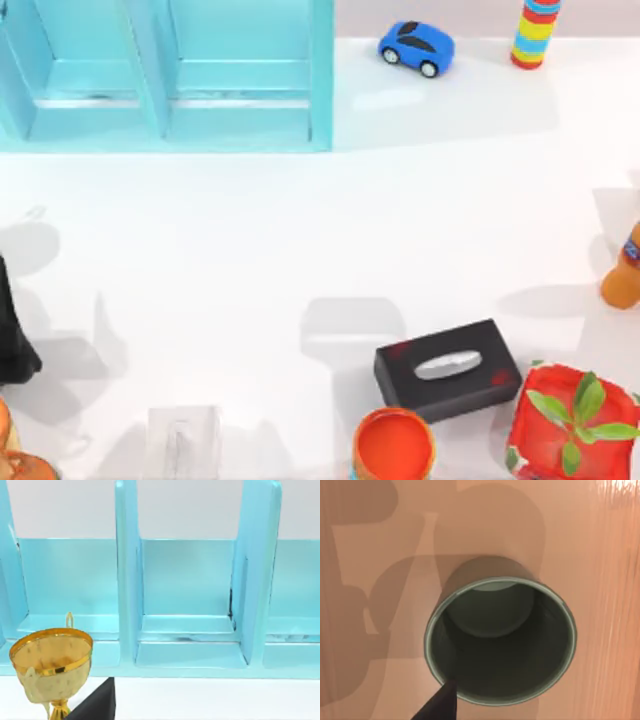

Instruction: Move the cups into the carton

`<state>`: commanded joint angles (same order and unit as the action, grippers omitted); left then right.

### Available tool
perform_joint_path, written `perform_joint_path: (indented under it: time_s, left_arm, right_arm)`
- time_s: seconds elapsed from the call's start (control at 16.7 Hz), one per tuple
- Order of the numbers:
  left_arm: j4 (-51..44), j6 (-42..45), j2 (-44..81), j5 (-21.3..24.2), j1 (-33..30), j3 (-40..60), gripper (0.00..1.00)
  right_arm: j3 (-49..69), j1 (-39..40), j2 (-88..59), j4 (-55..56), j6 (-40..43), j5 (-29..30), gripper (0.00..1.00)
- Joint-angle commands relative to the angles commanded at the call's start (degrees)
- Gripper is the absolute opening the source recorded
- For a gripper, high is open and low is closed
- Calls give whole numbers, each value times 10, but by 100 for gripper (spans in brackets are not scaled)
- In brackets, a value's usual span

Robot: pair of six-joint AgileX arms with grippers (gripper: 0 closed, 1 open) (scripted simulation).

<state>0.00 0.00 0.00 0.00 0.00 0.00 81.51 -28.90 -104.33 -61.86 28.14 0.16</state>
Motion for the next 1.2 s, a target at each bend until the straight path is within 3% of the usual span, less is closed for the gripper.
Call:
perform_joint_path:
  time_s: [0.48, 0.96, 1.2]
  left_arm:
    - [0, 0, 0, 0, 0, 0, 100]
    - [0, 0, 0, 0, 0, 0, 100]
    - [0, 0, 0, 0, 0, 0, 100]
  right_arm:
    - [9, -2, -1, -9, 0, 0, 100]
    - [202, -4, -10, -193, 2, 0, 100]
    - [240, -4, -10, -231, 3, 0, 100]
